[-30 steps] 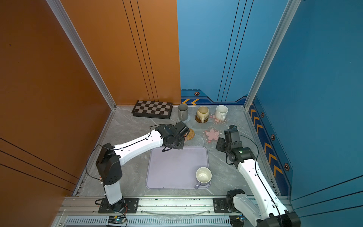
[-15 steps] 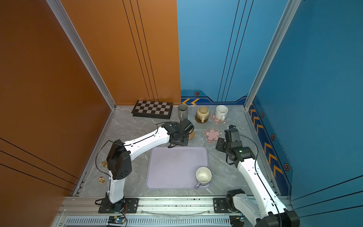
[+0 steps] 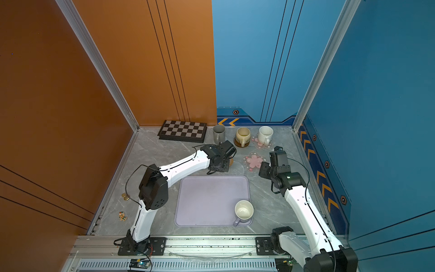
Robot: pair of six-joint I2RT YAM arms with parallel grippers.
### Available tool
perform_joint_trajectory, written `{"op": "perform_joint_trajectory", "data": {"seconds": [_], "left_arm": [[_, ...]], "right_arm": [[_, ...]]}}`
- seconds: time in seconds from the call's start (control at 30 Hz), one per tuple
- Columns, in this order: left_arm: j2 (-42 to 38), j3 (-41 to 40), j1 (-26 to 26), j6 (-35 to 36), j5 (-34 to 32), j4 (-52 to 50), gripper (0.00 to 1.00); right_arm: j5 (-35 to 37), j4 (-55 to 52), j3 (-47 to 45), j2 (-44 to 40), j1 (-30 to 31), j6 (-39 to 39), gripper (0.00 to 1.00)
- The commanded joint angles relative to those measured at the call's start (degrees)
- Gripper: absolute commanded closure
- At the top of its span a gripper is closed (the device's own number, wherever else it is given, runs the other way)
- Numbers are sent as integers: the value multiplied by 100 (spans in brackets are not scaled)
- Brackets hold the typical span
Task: Place cups on coasters
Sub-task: Place the cup on the coaster.
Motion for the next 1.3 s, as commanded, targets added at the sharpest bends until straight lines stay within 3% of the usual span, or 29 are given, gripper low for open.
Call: {"op": "perform_joint_trajectory", "data": {"seconds": [0.0,1.27], "left_arm": [[6,297,113,-210,-300,191,100],[709,1156,341,-178,32,183,100]], "right_arm": [[-48,-33,92,80,-45,-139,39],[-401,223,58,460,-62,136,39]]}}
